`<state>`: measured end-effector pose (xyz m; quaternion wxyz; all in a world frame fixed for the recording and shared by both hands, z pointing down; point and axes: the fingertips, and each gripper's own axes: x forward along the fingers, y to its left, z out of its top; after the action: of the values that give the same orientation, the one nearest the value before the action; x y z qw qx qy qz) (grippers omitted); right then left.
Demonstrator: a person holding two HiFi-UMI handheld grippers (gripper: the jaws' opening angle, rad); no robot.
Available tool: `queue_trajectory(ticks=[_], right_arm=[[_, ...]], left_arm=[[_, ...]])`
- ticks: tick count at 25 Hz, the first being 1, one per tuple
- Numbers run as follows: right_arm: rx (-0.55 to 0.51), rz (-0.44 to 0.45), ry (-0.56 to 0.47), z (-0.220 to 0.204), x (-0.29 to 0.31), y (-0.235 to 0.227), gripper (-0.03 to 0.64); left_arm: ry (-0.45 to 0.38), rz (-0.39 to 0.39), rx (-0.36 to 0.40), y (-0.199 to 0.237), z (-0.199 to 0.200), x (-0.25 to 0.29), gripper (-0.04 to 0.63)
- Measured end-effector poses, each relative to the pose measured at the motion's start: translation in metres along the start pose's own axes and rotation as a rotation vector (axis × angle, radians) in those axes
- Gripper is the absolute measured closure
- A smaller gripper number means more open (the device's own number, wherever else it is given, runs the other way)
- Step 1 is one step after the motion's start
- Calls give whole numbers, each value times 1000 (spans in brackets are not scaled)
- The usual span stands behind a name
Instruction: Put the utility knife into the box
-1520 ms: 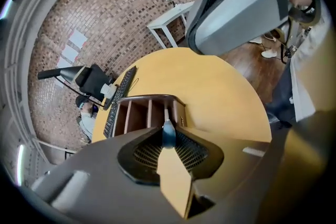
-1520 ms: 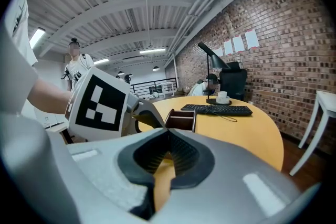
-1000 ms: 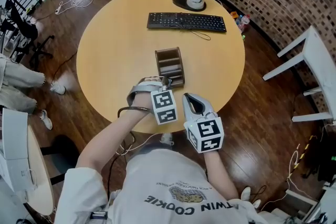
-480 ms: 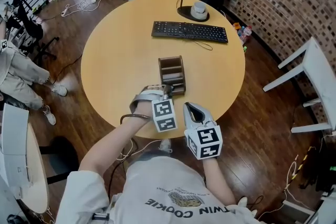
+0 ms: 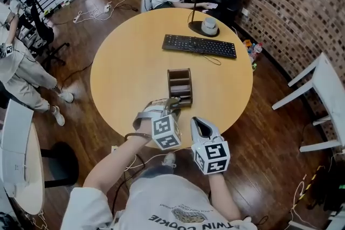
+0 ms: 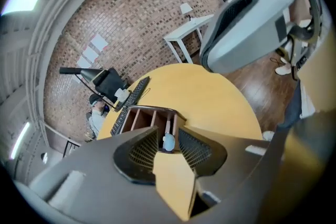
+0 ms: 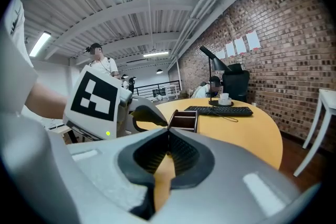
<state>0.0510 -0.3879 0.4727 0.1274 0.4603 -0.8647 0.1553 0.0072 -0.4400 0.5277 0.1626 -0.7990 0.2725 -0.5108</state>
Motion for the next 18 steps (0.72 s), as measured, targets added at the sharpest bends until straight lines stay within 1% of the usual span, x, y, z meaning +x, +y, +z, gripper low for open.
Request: queue_trajectory(ticks=[1,4,7,9,13,18], right_arm=[[0,2,-5,0,-2,0,614],[-6,14,-18,0,-12,1,614],[-13,24,-21,-5,-26,10,614],[-22,37,-21,-10,-35,18,615],[-30,59,-30,-16,-54,32,614],[-36,53,-41,-27,-85,45,615]], left_arm=[[-19,9,-40,0,4,-7,470],[-78,39,-148,-4,15,-29,510],[-117,57,-219,-20,19,-48,533],[-125,70,-254,-31,18,-58,545],[-144,89,-308,-51,23,-79,549],[-169,93,-359,-84,31,-105,557]])
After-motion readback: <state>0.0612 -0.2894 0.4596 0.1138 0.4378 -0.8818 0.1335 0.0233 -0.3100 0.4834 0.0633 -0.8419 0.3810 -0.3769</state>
